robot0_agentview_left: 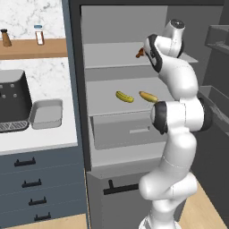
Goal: Place one cucumber and one chicken drumstick in each tupperware on the nearby counter, to pack two identical lunches.
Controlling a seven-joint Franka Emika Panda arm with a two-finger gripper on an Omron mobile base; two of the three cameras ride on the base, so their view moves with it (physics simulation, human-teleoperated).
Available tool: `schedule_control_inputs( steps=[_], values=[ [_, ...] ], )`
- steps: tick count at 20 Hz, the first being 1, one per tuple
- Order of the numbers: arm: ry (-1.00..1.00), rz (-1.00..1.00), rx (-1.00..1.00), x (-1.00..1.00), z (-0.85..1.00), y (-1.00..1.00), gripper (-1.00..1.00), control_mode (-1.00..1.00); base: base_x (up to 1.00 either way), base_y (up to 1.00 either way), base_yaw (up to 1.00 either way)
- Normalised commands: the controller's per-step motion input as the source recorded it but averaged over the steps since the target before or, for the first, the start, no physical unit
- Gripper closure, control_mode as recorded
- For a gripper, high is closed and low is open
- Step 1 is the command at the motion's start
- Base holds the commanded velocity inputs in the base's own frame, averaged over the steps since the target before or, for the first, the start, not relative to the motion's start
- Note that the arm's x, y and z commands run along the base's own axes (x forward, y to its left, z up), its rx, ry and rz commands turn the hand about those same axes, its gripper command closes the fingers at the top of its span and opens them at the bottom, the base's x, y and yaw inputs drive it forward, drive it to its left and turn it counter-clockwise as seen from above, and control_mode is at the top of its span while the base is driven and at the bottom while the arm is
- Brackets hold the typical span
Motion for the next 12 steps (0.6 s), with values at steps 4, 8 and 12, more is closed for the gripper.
schedule_control_inputs(
  steps=[4, 8, 12],
  values=[
    [-0.32, -0.03, -0.05, -0.51, -0.1, 0.17, 1.0, -1.0, 0.0, 0.0, 0.0],
    [0.01, -0.14, 0.0, -0.78, 0.08, 0.09, 1.0, -1.0, 0.0, 0.0, 0.0],
    [0.06, -0.04, 0.0, -1.0, 0.35, 0.28, 1.0, -1.0, 0.0, 0.0, 0.0]
  ],
)
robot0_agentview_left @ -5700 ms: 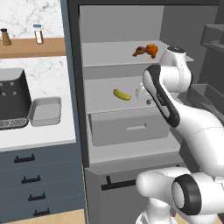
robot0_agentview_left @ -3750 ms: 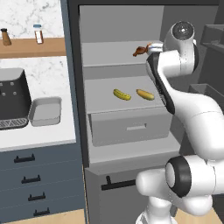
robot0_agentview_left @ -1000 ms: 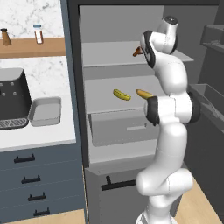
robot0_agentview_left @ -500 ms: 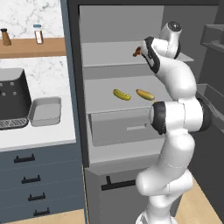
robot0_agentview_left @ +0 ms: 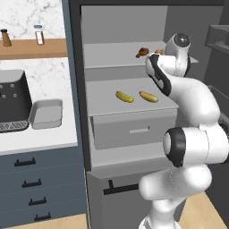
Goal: Place one cucumber and one chicken drumstick in each tupperware on the nearby counter, to pack two identical lunches.
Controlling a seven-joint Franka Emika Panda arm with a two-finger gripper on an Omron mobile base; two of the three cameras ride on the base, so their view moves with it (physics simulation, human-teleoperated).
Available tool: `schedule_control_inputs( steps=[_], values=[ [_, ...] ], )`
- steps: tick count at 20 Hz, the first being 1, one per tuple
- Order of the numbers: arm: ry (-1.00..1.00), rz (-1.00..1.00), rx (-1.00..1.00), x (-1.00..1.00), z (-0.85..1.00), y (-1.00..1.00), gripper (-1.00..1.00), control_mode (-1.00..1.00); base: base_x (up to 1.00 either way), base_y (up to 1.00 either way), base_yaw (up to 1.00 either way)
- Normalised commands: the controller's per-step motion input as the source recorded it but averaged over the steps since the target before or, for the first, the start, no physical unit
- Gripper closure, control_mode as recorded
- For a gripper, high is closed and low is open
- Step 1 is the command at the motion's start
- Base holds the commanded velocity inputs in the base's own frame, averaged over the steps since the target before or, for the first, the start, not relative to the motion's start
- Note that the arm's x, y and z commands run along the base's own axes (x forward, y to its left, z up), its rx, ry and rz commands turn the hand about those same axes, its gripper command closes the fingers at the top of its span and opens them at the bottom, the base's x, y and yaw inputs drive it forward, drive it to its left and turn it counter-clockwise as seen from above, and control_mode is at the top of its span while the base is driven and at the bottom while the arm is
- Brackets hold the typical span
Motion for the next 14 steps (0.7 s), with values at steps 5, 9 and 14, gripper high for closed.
schedule_control_inputs(
  steps=[5, 9, 14],
  values=[
    [0.05, 0.03, 0.0, -1.0, 0.1, 0.43, 1.0, -1.0, 0.0, 0.0, 0.0],
    [0.0, 0.11, 0.0, -1.0, 0.0, 0.41, 1.0, -1.0, 0.0, 0.0, 0.0],
    [0.0, 0.13, 0.0, -1.0, -0.01, 0.27, 1.0, -1.0, 0.0, 0.0, 0.0]
  ],
)
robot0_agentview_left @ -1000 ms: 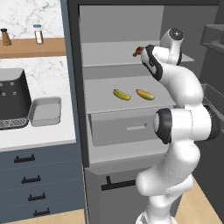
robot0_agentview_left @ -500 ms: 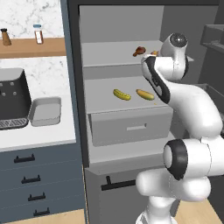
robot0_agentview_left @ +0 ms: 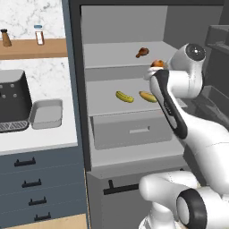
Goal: Place one cucumber and one chicken drumstick in each tupperware on the nearby counter, to pack two identical lunches.
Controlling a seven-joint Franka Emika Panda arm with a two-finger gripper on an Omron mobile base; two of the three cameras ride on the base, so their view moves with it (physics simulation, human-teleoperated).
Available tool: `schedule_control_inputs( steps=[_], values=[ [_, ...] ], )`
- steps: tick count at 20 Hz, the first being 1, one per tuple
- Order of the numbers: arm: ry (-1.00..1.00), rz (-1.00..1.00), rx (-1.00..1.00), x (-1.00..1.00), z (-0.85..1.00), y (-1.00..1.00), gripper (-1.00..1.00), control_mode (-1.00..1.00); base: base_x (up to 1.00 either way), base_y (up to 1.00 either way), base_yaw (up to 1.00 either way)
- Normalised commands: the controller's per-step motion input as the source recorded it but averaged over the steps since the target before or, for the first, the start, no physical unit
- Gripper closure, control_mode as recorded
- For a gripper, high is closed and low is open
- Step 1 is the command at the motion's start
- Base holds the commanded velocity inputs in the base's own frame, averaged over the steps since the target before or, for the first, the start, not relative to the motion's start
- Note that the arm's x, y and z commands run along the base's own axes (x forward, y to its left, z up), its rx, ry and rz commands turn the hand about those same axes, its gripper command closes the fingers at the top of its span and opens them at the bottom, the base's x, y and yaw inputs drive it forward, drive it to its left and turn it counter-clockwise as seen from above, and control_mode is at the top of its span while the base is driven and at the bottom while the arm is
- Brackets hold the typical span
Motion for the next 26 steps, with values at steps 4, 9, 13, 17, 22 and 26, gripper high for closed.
schedule_control_inputs(
  steps=[4, 9, 13, 17, 22, 26],
  values=[
    [0.0, 0.1, 0.0, -1.0, -0.14, 0.03, 1.0, -1.0, 0.0, 0.0, 0.0],
    [0.07, 0.05, -0.09, -1.0, -0.34, 0.1, 1.0, -1.0, 0.0, 0.0, 0.0],
    [0.19, 0.0, -0.13, -0.52, -0.76, 0.25, 1.0, -1.0, 0.0, 0.0, 0.0],
    [0.13, 0.0, 0.0, -0.12, -0.66, 0.0, 1.0, -1.0, 0.0, 0.0, 0.0],
    [0.0, 0.0, 0.0, -0.23, -0.67, 0.0, 1.0, -1.0, 0.0, 0.0, 0.0],
    [0.05, 0.0, 0.0, -0.19, -0.46, 0.0, 1.0, -1.0, 0.0, 0.0, 0.0]
  ],
)
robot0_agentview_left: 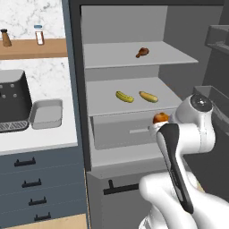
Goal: Place one cucumber and one chicken drumstick in each tupperware on the nearby counter, to pack two identical lunches.
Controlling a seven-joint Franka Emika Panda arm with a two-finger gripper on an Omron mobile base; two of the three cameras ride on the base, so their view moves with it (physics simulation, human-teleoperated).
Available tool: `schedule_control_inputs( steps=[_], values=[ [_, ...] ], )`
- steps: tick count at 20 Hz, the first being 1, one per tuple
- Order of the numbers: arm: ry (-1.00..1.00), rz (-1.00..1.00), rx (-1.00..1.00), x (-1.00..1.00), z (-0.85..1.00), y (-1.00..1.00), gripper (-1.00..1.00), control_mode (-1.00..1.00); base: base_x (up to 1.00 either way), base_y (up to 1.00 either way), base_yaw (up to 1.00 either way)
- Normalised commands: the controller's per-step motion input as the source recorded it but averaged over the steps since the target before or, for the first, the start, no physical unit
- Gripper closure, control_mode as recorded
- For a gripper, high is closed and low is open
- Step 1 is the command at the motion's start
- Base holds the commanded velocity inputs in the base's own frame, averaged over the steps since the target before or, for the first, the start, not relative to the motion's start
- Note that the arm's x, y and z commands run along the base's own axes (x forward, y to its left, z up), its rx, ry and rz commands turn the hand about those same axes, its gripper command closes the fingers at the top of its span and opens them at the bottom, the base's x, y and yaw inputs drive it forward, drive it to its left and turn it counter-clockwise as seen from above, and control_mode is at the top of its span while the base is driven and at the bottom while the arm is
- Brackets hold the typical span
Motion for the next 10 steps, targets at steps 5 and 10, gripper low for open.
schedule_control_inputs(
  steps=[5, 10],
  values=[
    [0.01, 0.0, 0.0, -0.03, -0.03, 0.0, 1.0, -1.0, 0.0, 0.0, 0.0],
    [0.0, 0.0, 0.0, -0.04, 0.0, 0.0, 1.0, -1.0, 0.0, 0.0, 0.0]
  ],
)
